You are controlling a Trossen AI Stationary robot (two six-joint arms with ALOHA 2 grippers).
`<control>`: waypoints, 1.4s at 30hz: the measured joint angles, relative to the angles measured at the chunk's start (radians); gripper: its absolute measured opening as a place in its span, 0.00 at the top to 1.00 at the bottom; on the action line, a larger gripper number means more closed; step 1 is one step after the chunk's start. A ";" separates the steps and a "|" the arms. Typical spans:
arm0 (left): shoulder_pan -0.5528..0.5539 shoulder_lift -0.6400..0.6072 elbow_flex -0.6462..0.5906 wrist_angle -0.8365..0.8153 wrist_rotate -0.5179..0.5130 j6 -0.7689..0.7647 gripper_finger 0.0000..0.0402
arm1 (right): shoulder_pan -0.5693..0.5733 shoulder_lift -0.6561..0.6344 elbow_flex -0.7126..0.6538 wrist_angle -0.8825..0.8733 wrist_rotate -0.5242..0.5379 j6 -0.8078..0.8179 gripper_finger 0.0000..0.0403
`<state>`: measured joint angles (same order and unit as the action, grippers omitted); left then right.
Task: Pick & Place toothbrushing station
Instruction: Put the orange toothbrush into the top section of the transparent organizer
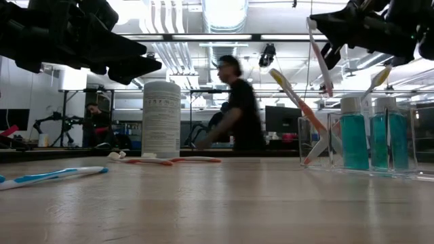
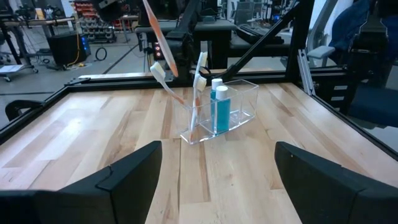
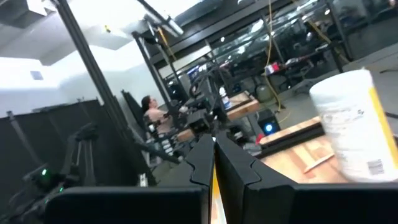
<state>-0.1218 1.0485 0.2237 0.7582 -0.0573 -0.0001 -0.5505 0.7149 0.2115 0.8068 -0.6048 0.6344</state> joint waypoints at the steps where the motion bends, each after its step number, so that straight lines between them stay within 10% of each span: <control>1: 0.000 0.000 0.000 0.000 0.000 0.000 0.21 | 0.005 0.002 -0.003 -0.001 -0.001 -0.008 0.98; 42: 0.000 0.000 0.000 0.000 0.000 0.000 0.21 | 0.195 0.297 -0.034 0.039 0.053 -0.125 0.98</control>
<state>-0.1217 1.0485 0.2239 0.7582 -0.0572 -0.0001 -0.3556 1.0119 0.1773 0.8462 -0.5513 0.5091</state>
